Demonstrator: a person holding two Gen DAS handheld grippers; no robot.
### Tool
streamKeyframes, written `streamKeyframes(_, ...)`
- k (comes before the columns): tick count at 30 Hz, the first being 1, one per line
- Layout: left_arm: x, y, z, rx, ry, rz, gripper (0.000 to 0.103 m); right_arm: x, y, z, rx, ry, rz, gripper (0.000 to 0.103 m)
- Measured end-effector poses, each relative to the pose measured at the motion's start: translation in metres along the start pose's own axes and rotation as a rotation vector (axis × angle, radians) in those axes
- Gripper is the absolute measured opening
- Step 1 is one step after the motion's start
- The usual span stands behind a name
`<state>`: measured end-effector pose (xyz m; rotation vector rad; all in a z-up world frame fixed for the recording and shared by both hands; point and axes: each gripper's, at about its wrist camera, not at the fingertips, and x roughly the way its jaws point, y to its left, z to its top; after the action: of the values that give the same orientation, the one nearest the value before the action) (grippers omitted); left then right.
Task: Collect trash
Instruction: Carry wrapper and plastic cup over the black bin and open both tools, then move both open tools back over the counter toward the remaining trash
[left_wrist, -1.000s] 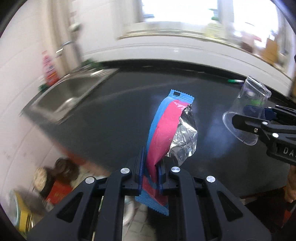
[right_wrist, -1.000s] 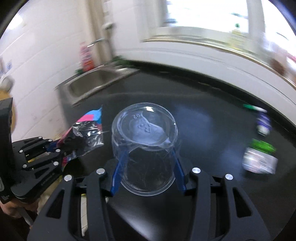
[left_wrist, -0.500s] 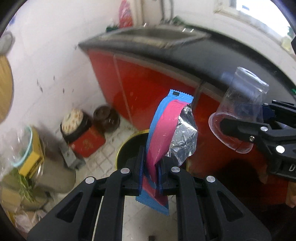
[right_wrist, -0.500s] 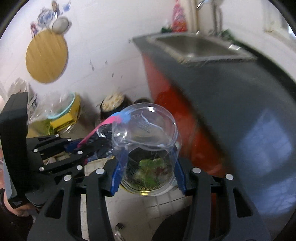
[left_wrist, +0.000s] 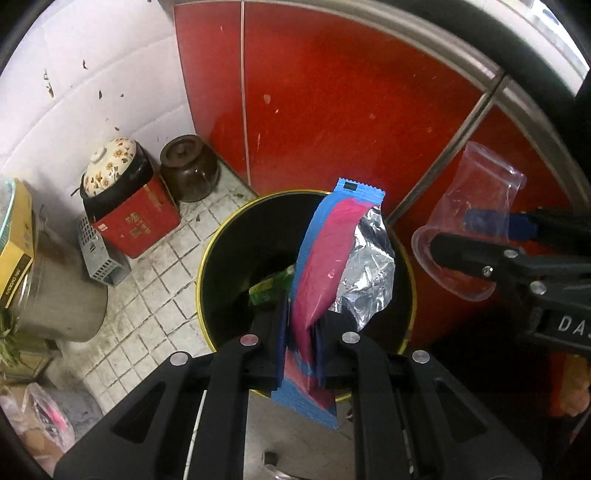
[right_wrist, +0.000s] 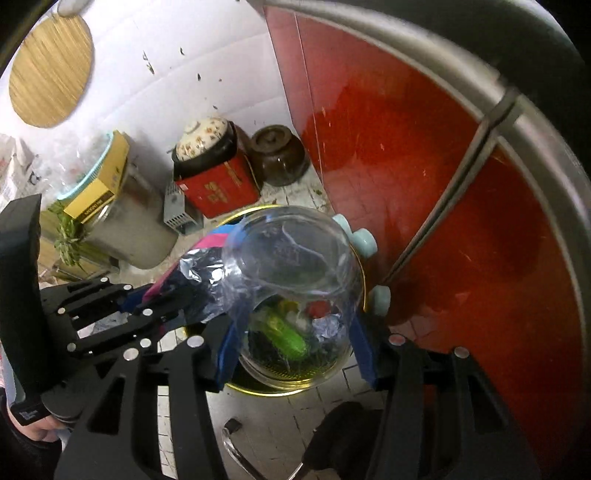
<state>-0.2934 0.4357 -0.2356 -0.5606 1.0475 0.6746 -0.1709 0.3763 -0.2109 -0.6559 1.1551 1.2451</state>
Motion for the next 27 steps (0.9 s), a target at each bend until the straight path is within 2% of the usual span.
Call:
streamKeyframes(3,0.005,0.002,0.002,-0.015,0.007,-0.005,0.014,0.01,-0.001,0.004,-0.003,0.018,0.007,0.057)
streamKeyframes(4,0.007,0.002,0.001,-0.019,0.013,-0.001,0.025,0.012,-0.002,0.005,-0.004,0.024,0.009,0.065)
streamKeyframes(5,0.009,0.003,0.001,-0.022,0.019,0.005,0.034,0.012,-0.002,0.005,-0.005,0.023,0.008,0.066)
streamKeyframes(6,0.01,0.004,0.001,-0.026,0.017,0.013,0.054,0.013,-0.003,0.006,-0.009,0.019,0.002,0.066)
streamKeyframes(7,0.01,0.004,0.0,-0.028,0.012,0.016,0.063,0.014,-0.003,0.006,-0.009,0.022,0.004,0.066)
streamKeyframes(9,0.012,0.005,0.0,-0.022,0.018,0.006,0.068,0.016,-0.005,0.008,-0.002,0.024,0.007,0.069)
streamKeyframes(15,0.012,0.003,0.0,-0.012,0.024,0.029,0.069,0.007,-0.007,0.007,0.004,0.007,0.018,0.073)
streamKeyframes(19,0.001,0.002,0.005,-0.008,-0.003,0.044,0.069,-0.017,-0.003,0.006,-0.001,-0.031,0.025,0.074)
streamKeyframes(23,-0.038,-0.01,0.014,0.019,-0.089,0.043,0.072,-0.078,0.001,-0.001,-0.016,-0.123,0.016,0.077)
streamKeyframes(24,-0.048,-0.015,0.015,0.028,-0.107,0.045,0.08,-0.094,0.001,-0.003,-0.018,-0.15,-0.004,0.079)
streamKeyframes(27,-0.092,-0.043,0.024,0.096,-0.219,0.062,0.092,-0.157,-0.014,-0.017,0.021,-0.251,-0.056,0.083)
